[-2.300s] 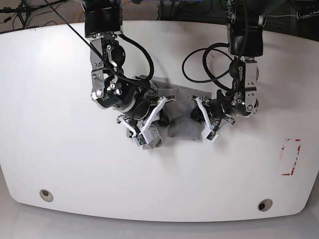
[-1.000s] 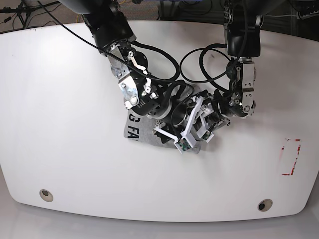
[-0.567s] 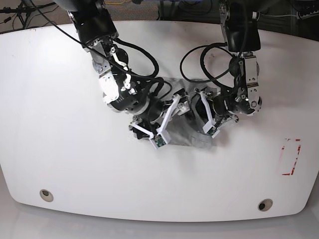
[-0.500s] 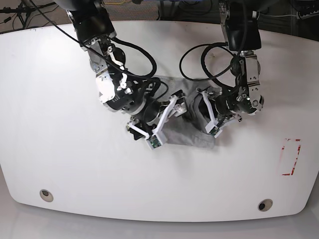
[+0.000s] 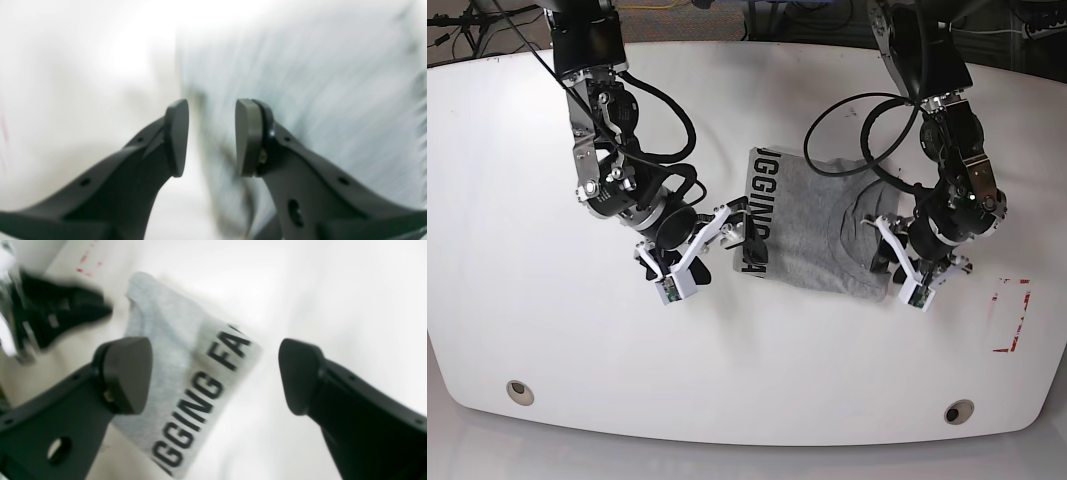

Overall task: Fold the T-shirt properly
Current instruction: 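Release both grippers and lift them off the folded shirt, then grasp the folded shirt edges with both grippers and rotate it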

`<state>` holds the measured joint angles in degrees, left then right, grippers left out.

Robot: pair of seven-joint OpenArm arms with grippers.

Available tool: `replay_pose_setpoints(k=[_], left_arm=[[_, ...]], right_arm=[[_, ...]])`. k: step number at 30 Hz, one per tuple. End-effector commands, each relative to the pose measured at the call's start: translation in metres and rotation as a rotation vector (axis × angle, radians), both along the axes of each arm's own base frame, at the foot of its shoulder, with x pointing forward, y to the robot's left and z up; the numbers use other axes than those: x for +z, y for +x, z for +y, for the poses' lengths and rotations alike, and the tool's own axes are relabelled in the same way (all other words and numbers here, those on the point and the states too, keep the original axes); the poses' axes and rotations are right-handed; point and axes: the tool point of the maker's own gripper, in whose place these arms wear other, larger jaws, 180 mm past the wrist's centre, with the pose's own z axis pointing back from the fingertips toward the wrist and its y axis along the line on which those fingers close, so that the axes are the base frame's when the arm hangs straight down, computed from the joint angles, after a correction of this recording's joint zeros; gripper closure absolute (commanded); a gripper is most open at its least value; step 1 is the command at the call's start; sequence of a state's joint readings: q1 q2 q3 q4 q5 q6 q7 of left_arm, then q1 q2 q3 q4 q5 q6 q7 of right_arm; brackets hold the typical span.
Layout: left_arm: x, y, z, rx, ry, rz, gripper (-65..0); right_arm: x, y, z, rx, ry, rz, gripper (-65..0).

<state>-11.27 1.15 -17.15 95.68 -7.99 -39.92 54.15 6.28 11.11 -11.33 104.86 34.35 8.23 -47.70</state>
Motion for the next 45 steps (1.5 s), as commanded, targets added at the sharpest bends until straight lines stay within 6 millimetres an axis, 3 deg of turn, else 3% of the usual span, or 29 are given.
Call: replay_pose_setpoints(k=[1, 6, 12, 14, 19, 23, 25, 31, 33, 40, 45], left_arm=[[0.039, 0.012, -0.003, -0.014, -0.024, -0.122, -21.9], [0.073, 0.011, 0.028, 0.022, 0.049, -0.216, -21.8], [0.071, 0.007, 0.046, 0.055, 0.073, -0.209, -21.8], [0.06, 0.0, 0.045, 0.052, 0.071, -0.182, -21.8], [0.018, -0.029, 0.02, -0.029, 0.08, -0.07, -20.8], [-0.008, -0.053, 0.002, -0.082, 0.08, 0.003, -12.5], [-0.015, -0.064, -0.006, -0.106, 0.082, 0.024, -9.2], [-0.037, -0.093, -0.035, -0.188, 0.068, 0.09, -8.2], [-0.042, -0.1, -0.043, -0.2, 0.052, 0.108, -8.2], [-0.046, -0.103, -0.044, -0.2, 0.048, 0.121, -8.2], [-0.058, -0.103, -0.042, -0.198, 0.044, 0.158, -8.2]], right_arm=[[0.011, 0.007, -0.001, -0.003, 0.014, -0.039, -56.8], [0.003, 0.008, -0.002, -0.009, 0.012, -0.02, -56.8], [-0.005, 0.015, -0.006, -0.031, 0.019, -0.014, -54.4], [-0.005, 0.021, -0.008, -0.043, 0.023, -0.021, -50.4], [-0.019, 0.043, -0.015, -0.074, 0.016, 0.012, -29.8], [-0.026, 0.057, -0.017, -0.087, 0.009, 0.022, -14.0], [-0.028, 0.061, -0.014, -0.079, 0.004, 0.02, -9.8], [-0.04, 0.065, -0.001, -0.057, -0.003, 0.031, -10.5], [-0.044, 0.06, 0.014, -0.031, 0.007, 0.038, -10.5], [-0.06, 0.056, 0.033, 0.003, 0.0, 0.042, -10.5], [-0.092, 0.055, 0.032, -0.005, -0.04, 0.07, -10.5]])
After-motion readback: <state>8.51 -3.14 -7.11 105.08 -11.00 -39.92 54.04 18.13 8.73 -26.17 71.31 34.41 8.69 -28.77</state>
